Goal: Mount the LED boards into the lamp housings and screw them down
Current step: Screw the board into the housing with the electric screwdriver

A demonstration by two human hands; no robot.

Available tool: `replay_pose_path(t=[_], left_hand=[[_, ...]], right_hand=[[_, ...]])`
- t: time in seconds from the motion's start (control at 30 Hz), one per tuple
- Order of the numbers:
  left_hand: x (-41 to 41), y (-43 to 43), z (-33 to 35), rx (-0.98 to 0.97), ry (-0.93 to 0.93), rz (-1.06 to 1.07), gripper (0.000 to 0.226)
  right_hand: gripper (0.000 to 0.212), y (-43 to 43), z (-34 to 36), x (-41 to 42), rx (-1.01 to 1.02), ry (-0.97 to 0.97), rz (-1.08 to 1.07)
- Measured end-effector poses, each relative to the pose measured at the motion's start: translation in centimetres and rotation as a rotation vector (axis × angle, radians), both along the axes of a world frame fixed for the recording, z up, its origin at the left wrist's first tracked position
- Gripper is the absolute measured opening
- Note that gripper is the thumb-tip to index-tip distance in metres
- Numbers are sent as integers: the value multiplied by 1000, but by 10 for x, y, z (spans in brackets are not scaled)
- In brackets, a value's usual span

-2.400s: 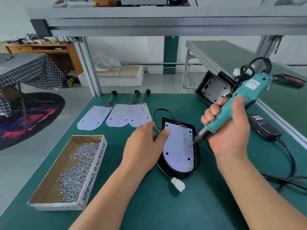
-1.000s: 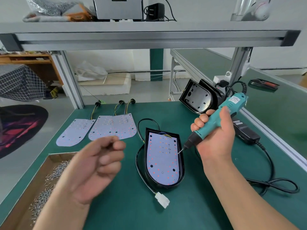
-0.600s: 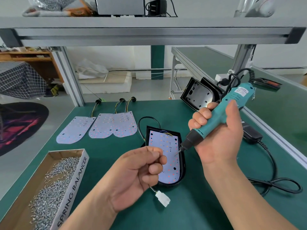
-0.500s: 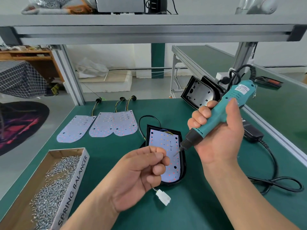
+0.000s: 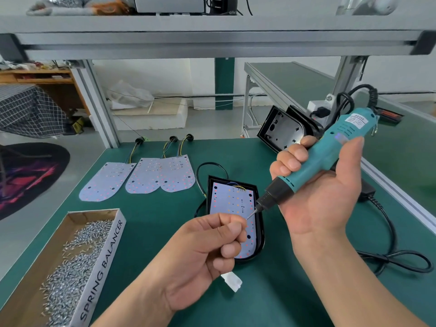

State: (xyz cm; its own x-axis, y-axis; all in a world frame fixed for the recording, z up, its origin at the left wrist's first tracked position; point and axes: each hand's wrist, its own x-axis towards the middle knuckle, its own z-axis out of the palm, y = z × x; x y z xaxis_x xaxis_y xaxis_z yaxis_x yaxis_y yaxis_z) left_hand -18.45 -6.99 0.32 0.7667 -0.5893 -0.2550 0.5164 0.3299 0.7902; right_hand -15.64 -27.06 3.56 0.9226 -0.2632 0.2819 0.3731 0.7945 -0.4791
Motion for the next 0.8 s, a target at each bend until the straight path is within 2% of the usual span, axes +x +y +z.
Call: replay_pose_path(t=[0.8], left_hand=[[-4,-5,-1,-68,103,130,6]], right_hand=[[58,9,0,-7,-77,-17,-42]])
